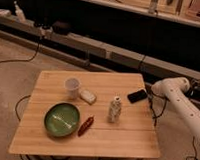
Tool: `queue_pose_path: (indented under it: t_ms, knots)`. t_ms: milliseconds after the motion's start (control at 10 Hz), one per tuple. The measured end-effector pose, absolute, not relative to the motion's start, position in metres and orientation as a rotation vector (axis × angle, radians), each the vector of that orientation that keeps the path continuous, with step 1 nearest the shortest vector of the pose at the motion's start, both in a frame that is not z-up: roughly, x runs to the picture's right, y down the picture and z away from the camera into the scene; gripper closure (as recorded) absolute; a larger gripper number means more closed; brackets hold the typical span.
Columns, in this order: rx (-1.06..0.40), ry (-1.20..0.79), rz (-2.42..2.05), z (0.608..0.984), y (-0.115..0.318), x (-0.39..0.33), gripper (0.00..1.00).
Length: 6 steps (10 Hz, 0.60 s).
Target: Push the eraser across the table
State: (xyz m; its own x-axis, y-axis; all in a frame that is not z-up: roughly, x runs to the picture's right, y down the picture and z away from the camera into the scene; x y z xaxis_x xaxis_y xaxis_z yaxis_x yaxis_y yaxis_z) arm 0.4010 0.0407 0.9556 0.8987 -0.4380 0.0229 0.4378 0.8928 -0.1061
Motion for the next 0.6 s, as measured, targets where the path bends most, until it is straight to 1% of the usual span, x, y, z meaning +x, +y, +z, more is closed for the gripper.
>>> queue_pose_path:
  t_ms: [600]
  knots:
    - [-0.059,-0.034,-0.428,0.968,0.037,0.373,1.0]
